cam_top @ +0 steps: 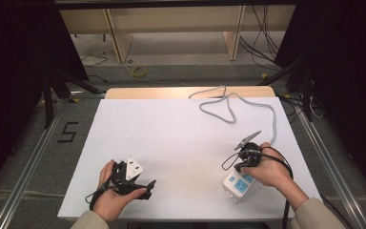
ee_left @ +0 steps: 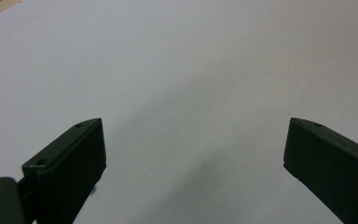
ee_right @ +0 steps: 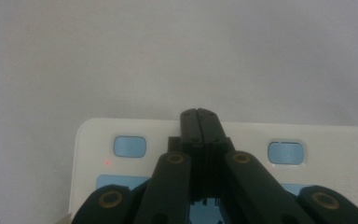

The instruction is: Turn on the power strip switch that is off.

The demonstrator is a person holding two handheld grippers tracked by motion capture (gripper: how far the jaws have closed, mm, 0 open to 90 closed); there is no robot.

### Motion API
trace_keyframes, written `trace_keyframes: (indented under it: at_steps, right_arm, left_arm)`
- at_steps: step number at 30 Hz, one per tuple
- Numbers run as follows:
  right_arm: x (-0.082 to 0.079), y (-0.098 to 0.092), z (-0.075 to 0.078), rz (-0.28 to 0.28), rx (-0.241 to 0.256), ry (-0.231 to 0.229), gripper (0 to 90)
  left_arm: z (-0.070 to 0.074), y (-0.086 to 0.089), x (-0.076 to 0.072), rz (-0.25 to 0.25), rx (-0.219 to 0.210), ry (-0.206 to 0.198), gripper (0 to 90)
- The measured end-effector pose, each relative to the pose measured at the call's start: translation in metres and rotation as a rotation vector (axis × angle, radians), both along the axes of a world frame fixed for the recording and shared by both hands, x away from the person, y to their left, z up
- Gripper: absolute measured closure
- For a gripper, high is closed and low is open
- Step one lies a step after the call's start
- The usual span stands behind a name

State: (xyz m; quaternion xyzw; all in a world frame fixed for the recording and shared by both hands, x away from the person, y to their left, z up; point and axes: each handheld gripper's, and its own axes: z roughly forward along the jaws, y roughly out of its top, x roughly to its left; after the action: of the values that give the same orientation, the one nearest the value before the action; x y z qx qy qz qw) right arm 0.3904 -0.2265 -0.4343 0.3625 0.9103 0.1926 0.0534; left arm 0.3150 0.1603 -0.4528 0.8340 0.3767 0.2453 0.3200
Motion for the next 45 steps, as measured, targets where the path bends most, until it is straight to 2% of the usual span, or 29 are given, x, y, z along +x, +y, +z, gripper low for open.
trace_keyframes:
  at_steps: [21, 26, 45]
  right_arm:
    - [-0.001, -0.003, 0.001, -0.006, 0.008, -0.017, 90.0]
    - [-0.001, -0.006, 0.005, -0.018, 0.040, -0.039, 88.6]
    - [-0.003, -0.015, 0.009, -0.043, 0.099, -0.113, 80.7]
  left_arm:
    - [0.000, 0.000, 0.000, 0.003, -0.003, -0.001, 5.5]
    - [0.000, 0.000, 0.000, 0.005, -0.004, -0.002, 5.7]
    - [0.000, 0.000, 0.000, 0.006, -0.004, -0.001, 5.9]
